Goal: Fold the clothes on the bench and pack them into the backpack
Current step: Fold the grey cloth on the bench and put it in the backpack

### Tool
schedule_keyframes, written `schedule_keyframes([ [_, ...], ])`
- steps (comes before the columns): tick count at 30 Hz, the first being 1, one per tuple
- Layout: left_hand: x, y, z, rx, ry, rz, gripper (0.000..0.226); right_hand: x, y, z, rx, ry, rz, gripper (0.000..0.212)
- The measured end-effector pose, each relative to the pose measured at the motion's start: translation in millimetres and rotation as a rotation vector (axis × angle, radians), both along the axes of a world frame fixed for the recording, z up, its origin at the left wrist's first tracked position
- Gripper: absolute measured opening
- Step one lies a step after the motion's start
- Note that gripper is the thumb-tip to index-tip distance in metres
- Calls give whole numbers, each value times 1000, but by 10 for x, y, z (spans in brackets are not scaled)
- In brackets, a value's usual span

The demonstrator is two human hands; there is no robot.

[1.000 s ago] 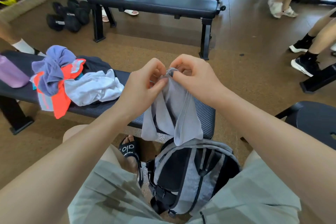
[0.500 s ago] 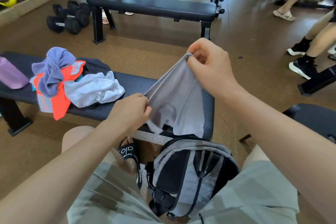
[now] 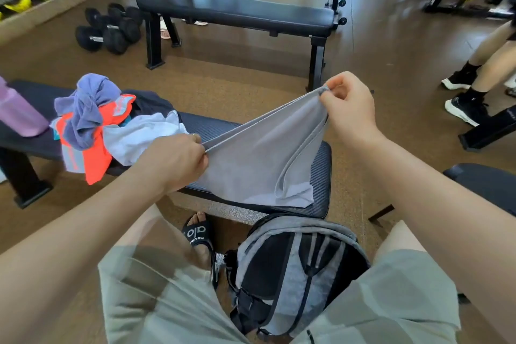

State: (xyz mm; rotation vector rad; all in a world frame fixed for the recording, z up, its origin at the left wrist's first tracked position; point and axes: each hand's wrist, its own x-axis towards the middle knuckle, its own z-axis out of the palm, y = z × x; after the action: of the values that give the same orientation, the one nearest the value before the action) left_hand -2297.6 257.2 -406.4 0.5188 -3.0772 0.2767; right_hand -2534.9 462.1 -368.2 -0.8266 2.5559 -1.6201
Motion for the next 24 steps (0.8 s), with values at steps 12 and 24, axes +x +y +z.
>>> schedule_keyframes([
  [12,91,-233,114,151,450,-35,19,-168,107,1,-1,-179,-65,14],
  [24,63,-344,244,677,812,245,8,-200,215,10,101,-122,173,16],
])
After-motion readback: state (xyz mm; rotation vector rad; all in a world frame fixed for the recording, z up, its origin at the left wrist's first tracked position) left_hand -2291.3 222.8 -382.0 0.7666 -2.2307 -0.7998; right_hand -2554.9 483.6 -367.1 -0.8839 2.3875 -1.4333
